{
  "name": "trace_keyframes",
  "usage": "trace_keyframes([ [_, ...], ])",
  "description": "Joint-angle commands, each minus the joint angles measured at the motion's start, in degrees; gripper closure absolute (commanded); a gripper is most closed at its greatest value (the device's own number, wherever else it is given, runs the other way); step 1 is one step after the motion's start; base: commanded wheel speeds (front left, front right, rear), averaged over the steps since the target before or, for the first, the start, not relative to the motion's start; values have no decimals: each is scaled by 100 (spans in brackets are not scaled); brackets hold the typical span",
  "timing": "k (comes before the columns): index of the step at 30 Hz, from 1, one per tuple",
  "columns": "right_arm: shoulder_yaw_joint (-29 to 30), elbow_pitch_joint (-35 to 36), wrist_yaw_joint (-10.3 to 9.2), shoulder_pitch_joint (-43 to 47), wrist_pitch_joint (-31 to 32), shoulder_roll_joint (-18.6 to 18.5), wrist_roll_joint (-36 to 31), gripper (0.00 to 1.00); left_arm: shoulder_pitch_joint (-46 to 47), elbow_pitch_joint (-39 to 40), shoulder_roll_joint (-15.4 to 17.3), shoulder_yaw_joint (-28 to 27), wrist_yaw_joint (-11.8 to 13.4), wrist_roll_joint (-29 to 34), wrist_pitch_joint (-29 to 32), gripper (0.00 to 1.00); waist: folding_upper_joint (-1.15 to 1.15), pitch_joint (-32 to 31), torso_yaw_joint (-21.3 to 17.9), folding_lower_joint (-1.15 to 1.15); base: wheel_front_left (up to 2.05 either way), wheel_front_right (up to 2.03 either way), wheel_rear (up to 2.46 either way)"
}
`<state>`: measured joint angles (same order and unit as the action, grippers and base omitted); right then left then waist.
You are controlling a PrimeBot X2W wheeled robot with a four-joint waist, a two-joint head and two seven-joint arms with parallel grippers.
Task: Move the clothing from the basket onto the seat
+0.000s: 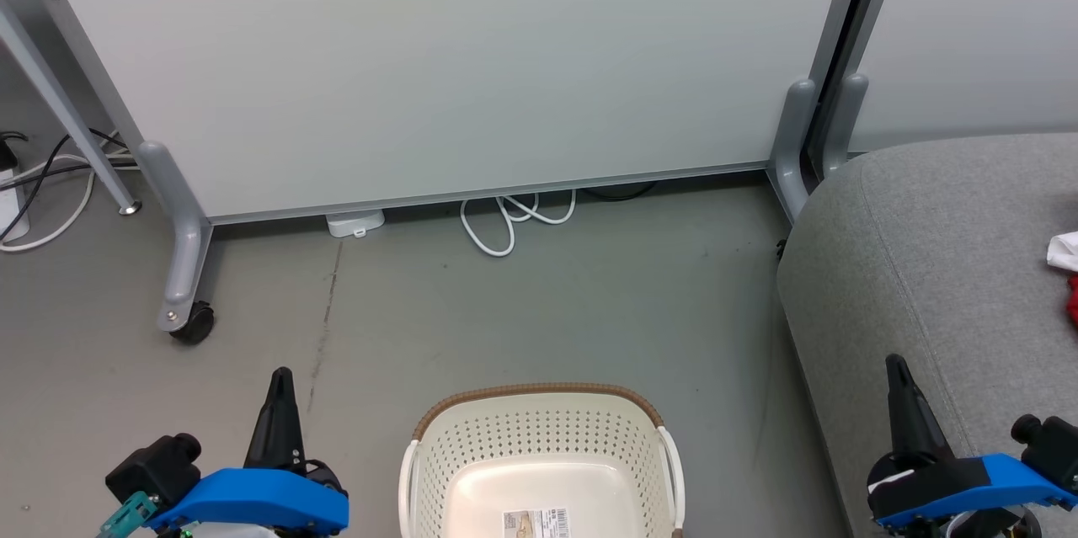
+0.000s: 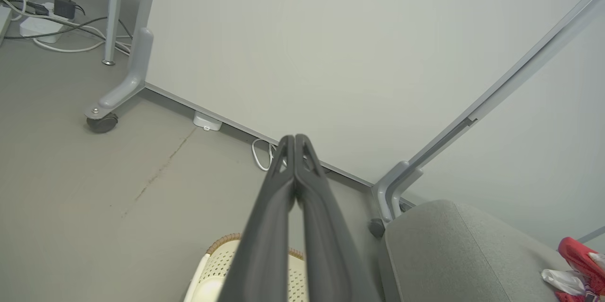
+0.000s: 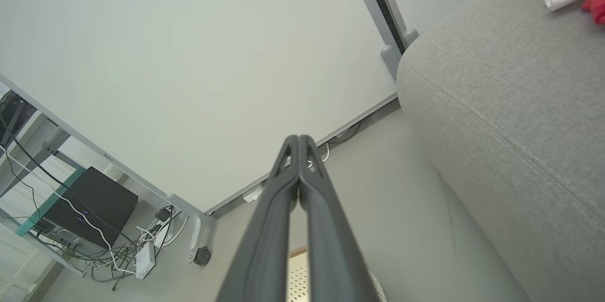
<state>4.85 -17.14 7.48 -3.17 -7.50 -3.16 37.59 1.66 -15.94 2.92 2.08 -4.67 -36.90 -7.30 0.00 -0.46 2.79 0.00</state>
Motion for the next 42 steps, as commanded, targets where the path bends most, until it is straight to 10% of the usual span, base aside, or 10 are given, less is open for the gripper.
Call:
trace_keyframes([
  [1, 22, 114, 1, -144, 35, -5, 175, 100, 201, 100, 0, -67, -35, -168, 36, 100, 0, 1, -2, 0, 0, 0, 0],
  [42, 105, 235, 2, -262, 780, 13, 3026, 100, 368, 159, -2, -498, -176, -3060, 771, 100, 0, 28, -122, 0, 0, 0, 0],
])
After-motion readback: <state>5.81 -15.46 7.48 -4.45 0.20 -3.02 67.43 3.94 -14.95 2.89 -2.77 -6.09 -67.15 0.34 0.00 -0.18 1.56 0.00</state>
